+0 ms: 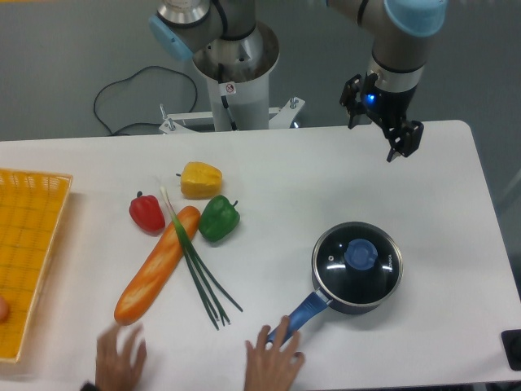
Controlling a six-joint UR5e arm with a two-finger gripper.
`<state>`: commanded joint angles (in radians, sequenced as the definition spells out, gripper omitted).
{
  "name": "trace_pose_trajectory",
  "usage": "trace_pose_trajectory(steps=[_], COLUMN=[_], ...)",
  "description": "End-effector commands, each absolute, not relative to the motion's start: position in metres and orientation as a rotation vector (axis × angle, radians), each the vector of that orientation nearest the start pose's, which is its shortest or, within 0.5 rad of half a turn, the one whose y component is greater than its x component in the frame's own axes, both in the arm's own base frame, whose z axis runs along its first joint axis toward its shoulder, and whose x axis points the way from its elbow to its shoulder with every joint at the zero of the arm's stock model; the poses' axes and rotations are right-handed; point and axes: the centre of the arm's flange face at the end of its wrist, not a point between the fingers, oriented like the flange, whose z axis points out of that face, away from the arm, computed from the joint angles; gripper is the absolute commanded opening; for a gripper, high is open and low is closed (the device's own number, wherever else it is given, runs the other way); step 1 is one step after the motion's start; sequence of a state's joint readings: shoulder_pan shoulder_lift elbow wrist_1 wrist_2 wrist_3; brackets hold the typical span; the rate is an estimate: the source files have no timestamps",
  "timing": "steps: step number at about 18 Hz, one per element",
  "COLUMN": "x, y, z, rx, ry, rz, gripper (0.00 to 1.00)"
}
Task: Open the lid
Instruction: 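Move the gripper toward the saucepan while a person adjusts its handle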
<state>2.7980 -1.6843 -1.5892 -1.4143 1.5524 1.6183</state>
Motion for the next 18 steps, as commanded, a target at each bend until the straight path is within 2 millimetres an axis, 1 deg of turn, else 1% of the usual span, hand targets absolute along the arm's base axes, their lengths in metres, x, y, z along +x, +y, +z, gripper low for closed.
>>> trace_pose_trajectory(steps=[8, 10, 12, 15, 18], x=[-0.459, -0.45, -0.449, -0.451, -0.449], y=[0.313, 0.309, 0.305, 0.305, 0.308], z=[0.433, 0.42, 0.416, 0.418, 0.417], rx=[-3.056, -3.053, -3.052, -3.051, -3.079], ry=[0.606, 0.607, 0.6, 0.584, 0.465], rz=[0.025, -0.012, 0.019, 0.054, 0.052], gripper=[1.0, 1.0, 1.0, 1.0, 1.0])
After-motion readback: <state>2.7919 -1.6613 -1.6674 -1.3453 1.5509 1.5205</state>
